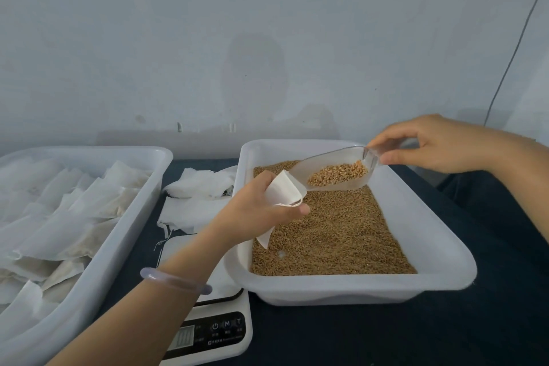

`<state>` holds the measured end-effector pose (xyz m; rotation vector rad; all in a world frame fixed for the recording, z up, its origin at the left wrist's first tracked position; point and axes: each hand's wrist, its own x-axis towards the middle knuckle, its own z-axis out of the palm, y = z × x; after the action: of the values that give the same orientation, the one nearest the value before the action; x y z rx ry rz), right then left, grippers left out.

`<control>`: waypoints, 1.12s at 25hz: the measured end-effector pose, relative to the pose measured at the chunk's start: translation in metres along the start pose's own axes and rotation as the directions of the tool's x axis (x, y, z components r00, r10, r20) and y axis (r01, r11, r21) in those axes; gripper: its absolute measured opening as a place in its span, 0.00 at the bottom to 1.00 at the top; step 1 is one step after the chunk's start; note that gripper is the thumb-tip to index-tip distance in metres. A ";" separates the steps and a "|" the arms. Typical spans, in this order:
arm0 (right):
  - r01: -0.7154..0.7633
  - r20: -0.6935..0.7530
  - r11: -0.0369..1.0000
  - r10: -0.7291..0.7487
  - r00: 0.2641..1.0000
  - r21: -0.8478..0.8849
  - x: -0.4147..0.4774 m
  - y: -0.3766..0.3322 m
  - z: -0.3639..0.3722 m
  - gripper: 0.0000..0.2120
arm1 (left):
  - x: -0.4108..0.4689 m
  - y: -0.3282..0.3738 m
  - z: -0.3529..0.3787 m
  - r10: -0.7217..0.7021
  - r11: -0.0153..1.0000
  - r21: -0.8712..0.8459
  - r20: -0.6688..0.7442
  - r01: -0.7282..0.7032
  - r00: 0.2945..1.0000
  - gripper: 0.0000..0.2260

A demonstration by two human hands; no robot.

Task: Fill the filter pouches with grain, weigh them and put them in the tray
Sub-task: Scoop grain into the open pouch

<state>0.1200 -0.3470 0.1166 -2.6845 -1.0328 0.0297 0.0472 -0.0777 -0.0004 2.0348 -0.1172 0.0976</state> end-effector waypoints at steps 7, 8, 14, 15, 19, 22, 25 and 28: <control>0.052 -0.021 0.928 -0.064 0.998 -0.369 0.020 -0.016 -0.018 0.09 | 0.008 0.009 0.020 -0.046 0.990 0.135 0.000 0.046 0.999 0.25; 0.039 -0.033 0.919 -0.056 0.998 -0.393 0.022 -0.017 -0.018 0.10 | 0.009 0.009 0.021 -0.062 0.995 0.079 0.011 0.061 0.998 0.23; 0.118 -0.128 0.866 -0.204 0.971 -0.486 0.027 -0.020 -0.016 0.11 | 0.008 0.006 0.027 -0.089 0.991 -0.096 0.051 0.093 0.995 0.19; 0.122 -0.150 0.858 -0.224 0.963 -0.499 0.027 -0.020 -0.016 0.11 | 0.009 0.005 0.027 -0.091 0.988 -0.118 0.055 0.097 0.994 0.19; 0.166 -0.197 0.837 -0.307 0.931 -0.522 0.026 -0.021 -0.018 0.12 | 0.009 0.008 0.027 -0.108 0.979 -0.163 0.082 0.120 0.991 0.20; 0.072 -0.224 0.909 -0.177 0.958 -0.409 0.025 -0.005 -0.022 0.12 | 0.005 0.008 0.023 -0.119 0.974 -0.188 0.034 0.123 0.992 0.18; -0.130 -0.163 0.914 0.071 0.984 -0.386 0.020 0.021 0.009 0.09 | 0.000 0.006 0.008 -0.080 0.983 -0.171 -0.108 0.061 0.991 0.16; -0.157 -0.014 0.881 0.168 0.986 -0.447 0.027 0.023 0.078 0.12 | -0.003 0.005 -0.002 -0.041 0.985 -0.170 -0.191 0.008 0.981 0.16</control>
<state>0.1469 -0.3268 0.0378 -3.1906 -0.9053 -0.1640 0.0437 -0.0778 0.0050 1.8459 0.0225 0.2616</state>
